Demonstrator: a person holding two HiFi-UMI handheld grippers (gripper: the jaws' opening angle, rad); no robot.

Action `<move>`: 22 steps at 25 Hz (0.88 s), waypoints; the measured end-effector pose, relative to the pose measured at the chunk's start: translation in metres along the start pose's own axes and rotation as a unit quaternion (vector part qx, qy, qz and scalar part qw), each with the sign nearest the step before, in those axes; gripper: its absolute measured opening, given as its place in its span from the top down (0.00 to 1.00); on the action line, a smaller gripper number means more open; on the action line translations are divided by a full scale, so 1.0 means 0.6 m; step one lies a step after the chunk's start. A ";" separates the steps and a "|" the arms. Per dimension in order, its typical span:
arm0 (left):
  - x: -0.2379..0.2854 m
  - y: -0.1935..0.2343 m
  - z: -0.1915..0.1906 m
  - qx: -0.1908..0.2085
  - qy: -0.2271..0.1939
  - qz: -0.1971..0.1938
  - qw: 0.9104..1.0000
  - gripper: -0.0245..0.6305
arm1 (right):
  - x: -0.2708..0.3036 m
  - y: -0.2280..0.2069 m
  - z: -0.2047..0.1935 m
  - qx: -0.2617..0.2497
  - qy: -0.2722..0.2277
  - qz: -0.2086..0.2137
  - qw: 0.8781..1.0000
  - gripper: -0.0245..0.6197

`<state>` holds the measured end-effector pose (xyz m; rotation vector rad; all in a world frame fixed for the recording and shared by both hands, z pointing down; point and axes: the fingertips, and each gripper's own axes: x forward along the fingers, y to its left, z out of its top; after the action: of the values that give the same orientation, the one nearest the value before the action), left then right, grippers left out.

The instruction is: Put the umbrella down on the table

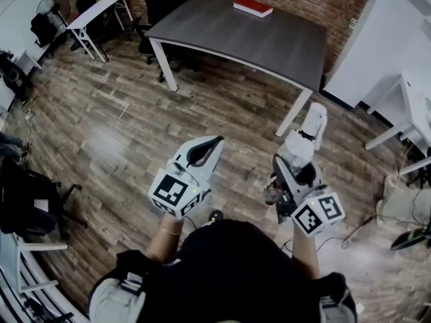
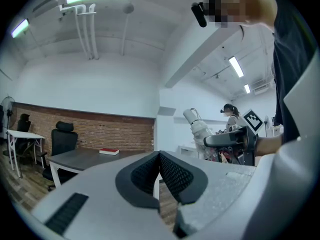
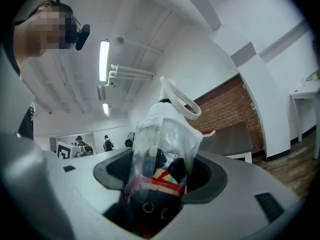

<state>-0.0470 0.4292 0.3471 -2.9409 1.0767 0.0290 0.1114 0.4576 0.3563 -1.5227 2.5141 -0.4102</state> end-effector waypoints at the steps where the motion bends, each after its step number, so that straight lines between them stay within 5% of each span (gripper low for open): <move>1: -0.003 0.004 -0.001 0.000 -0.001 -0.001 1.000 0.96 | 0.002 0.003 -0.002 0.000 0.000 -0.002 1.000 0.51; 22: -0.051 0.087 -0.011 -0.012 -0.006 -0.028 1.000 0.96 | 0.050 0.061 -0.028 0.009 0.005 -0.041 0.999 0.51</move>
<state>-0.1040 0.4089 0.3542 -2.9867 0.9981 0.0590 0.0618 0.4495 0.3605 -1.6262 2.4536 -0.4524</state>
